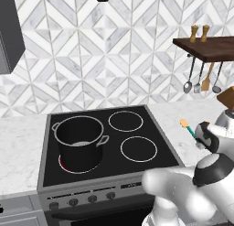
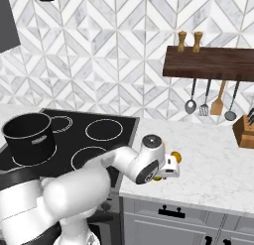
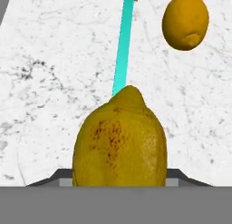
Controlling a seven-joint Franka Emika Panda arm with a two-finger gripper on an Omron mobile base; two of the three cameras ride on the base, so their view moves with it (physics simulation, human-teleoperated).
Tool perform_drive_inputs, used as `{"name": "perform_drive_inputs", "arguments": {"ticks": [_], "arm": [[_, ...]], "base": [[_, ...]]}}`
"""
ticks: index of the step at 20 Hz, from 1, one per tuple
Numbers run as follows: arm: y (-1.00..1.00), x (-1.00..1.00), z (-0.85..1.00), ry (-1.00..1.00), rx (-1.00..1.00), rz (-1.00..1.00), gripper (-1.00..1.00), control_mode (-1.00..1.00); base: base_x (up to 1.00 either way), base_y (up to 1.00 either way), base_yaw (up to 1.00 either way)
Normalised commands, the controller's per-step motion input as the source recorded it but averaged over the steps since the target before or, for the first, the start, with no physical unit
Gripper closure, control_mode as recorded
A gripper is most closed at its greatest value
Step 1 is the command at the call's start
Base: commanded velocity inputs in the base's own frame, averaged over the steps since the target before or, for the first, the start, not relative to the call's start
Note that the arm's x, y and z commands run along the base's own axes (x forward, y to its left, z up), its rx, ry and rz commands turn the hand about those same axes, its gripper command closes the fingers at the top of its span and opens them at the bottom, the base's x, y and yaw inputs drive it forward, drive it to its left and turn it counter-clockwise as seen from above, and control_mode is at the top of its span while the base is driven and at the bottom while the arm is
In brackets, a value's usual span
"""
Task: Put the lemon and lemon in the pot. Retrieve the spatula and lightly stir the vegetables in the pot.
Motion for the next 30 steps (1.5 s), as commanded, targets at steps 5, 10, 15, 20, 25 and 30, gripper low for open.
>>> {"name": "perform_drive_inputs", "arguments": {"ticks": [5, 10, 15, 20, 25, 30], "arm": [[0.97, -0.12, 1.0, -0.17, 0.01, -0.03, 1.0, -1.0], [1.0, -0.04, 1.0, -0.04, 0.0, 0.0, 1.0, -1.0], [1.0, -0.12, 1.0, 0.0, 0.0, 0.01, 1.0, -1.0], [1.0, -0.12, 1.0, 0.0, 0.0, 0.04, 1.0, -1.0], [1.0, -0.04, 0.98, 0.05, 0.04, 0.06, 1.0, -1.0], [1.0, 0.0, 0.37, 0.15, 0.12, 0.11, 1.0, -1.0]], "base": [[0.0, 0.0, 0.0], [0.0, 0.0, 0.0], [0.0, 0.0, 0.0], [0.0, 0.0, 0.0], [0.0, 0.0, 0.0], [0.0, 0.0, 0.0]]}}
